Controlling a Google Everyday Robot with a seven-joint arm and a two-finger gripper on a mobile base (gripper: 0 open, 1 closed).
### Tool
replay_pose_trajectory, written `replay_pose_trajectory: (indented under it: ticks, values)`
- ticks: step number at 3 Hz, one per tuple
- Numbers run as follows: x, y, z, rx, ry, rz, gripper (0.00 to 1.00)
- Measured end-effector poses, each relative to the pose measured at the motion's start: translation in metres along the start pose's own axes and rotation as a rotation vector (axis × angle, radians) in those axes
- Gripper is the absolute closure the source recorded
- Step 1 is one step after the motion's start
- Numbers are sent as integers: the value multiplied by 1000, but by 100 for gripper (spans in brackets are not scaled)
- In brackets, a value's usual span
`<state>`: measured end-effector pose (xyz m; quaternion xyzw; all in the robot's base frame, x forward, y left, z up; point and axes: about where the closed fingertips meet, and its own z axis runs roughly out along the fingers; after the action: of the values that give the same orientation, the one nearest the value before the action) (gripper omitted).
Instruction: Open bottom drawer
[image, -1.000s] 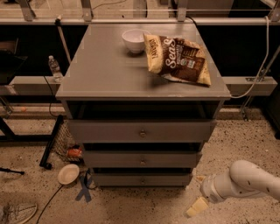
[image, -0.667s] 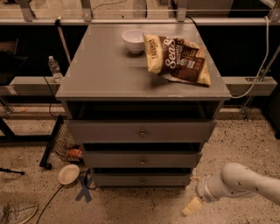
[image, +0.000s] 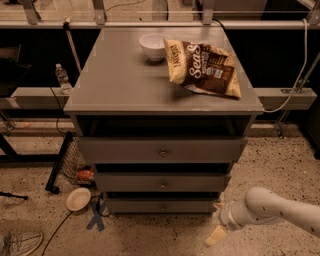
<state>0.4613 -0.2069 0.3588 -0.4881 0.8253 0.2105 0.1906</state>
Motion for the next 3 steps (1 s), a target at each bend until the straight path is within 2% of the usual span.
replay_pose_trajectory:
  ticks: [2,3]
  values:
    - [10,-26,62,-18,19,-72,0]
    - [10,-29,66,-16,25,-79,0]
